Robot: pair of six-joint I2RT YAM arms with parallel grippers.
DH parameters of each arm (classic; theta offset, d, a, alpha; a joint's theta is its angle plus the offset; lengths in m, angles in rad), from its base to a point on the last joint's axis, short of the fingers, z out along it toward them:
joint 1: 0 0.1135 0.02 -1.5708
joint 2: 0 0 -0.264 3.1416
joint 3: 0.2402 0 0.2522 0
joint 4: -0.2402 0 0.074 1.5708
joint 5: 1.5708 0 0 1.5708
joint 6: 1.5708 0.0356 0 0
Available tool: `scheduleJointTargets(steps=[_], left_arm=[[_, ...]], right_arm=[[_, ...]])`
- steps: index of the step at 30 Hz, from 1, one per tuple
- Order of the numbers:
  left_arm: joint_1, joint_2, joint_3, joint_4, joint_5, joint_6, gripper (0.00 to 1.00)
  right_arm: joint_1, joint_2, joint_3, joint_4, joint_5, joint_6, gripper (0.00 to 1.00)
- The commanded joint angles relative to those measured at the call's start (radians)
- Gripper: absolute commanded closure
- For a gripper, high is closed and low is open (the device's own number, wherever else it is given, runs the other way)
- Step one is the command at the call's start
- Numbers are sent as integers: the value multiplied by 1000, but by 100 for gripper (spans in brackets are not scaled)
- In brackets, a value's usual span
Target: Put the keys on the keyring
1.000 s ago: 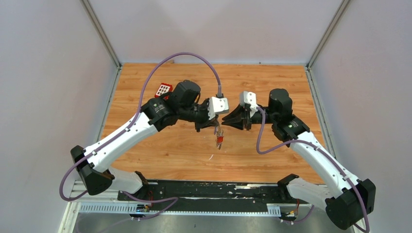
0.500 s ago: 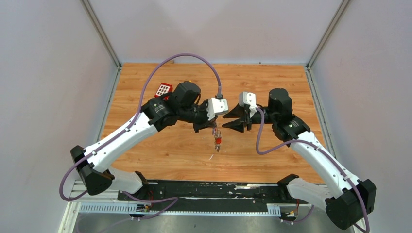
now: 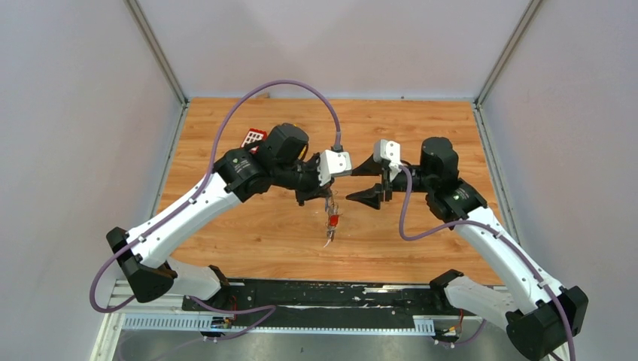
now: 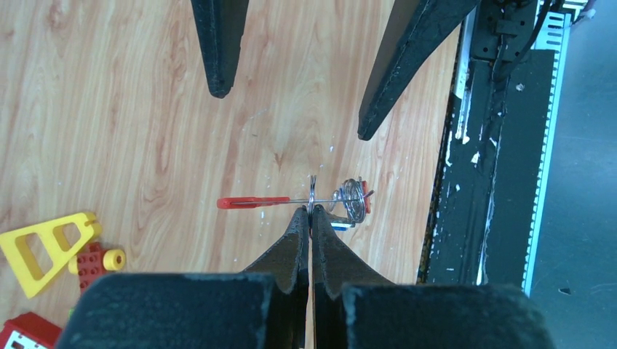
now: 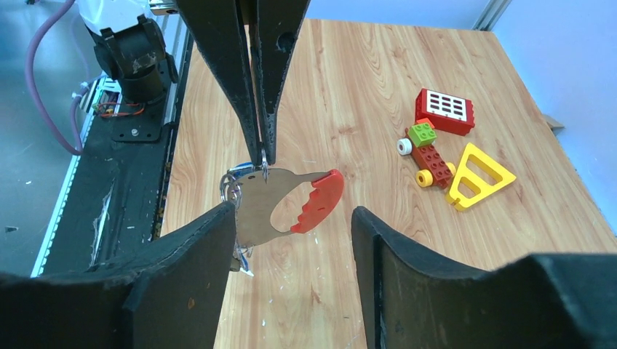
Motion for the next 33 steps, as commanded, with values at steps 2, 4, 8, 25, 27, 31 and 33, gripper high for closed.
scheduleJointTargets(steps=[2, 4, 8, 25, 27, 31, 33], left_arm=[[-4, -4, 77, -32, 10, 8, 100], [-4, 10, 92, -53, 13, 16, 100], [-7, 25, 121, -88, 13, 26, 100], [-33, 155, 341, -271, -87, -19, 100], [-34, 171, 358, -293, -84, -29, 100], [-34, 202, 386, -329, -57, -50, 100], [-34, 203, 382, -319, -40, -59, 100]], right_arm=[[-3, -42, 9, 62, 16, 71, 39], [-3, -44, 2, 75, 15, 95, 39], [-2, -36, 0, 89, -13, 129, 36], [-1, 76, 2, 258, -177, 253, 46], [-1, 88, 5, 272, -185, 269, 47], [0, 106, 7, 293, -199, 294, 51], [1, 109, -1, 303, -207, 304, 55]])
